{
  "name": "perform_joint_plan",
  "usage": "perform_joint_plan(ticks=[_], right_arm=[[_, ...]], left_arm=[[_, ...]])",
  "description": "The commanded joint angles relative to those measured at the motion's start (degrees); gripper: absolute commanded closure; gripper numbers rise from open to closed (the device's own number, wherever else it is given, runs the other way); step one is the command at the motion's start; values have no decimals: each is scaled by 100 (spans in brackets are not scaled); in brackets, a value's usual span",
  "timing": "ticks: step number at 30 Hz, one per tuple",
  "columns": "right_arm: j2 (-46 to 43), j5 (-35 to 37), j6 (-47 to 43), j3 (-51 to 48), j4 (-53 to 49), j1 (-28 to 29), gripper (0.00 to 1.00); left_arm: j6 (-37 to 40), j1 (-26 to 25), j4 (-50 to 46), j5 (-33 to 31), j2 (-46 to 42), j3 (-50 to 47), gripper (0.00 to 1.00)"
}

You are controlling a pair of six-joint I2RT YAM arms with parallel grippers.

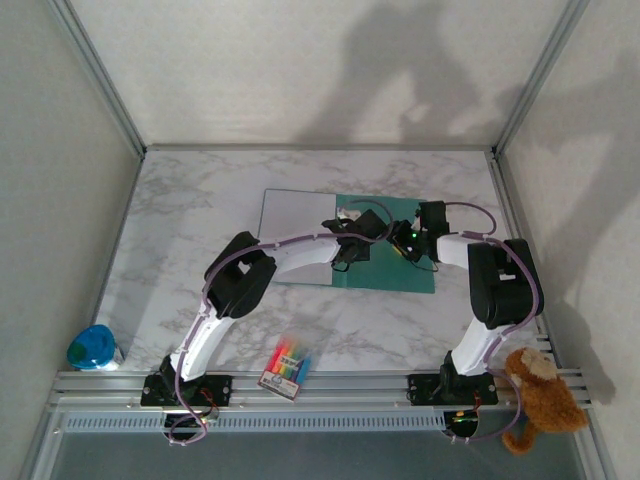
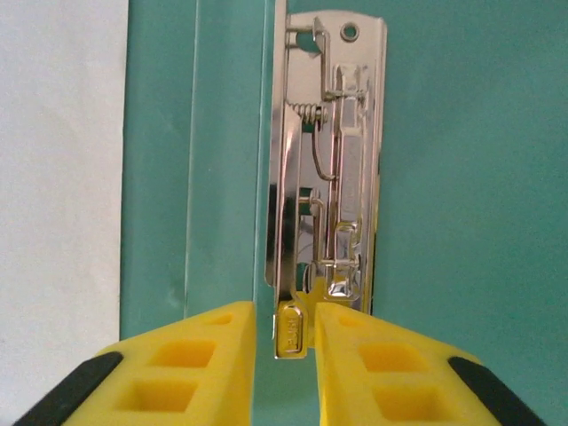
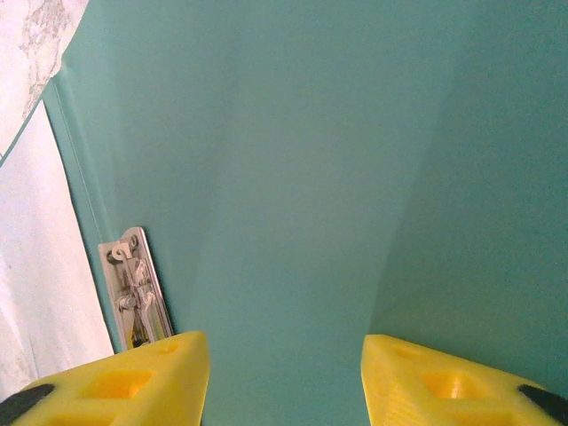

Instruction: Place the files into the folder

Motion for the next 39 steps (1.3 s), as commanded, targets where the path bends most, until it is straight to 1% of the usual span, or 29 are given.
perform_joint_plan(ticks=[1, 7, 10, 12, 14, 20, 24, 30, 32, 34, 38, 39], right_arm=[[154, -98, 80, 1, 87, -36, 52], [217, -177, 116, 20, 122, -36, 52], [243, -179, 116, 31, 123, -37, 53], [239, -181, 113, 29, 114, -38, 53], [226, -182, 107, 32, 114, -38, 53], [216, -194, 103, 36, 103, -34, 53], [219, -204, 99, 53, 91, -38, 53], [218, -201, 102, 48, 95, -38, 54], [242, -212, 100, 55, 91, -38, 54], [248, -219, 104, 64, 88, -34, 54], [252, -218, 109, 53, 88, -38, 54], [244, -212, 107, 56, 92, -37, 54]], left_arm=[[55, -88, -229, -95, 81, 201, 77], [65, -116, -326, -176, 116, 266, 78], [60, -123, -344, -220, 107, 290, 66], [60, -124, -369, -252, 107, 311, 64], [56, -120, -379, -268, 107, 315, 66], [55, -124, -375, -225, 140, 320, 76], [63, -124, -410, -251, 184, 333, 76], [65, -124, -555, -374, 244, 425, 67], [72, -124, -555, -383, 256, 434, 68], [80, -124, -555, -356, 273, 436, 71], [74, -120, -560, -356, 308, 443, 74], [76, -116, -563, -357, 309, 443, 77]])
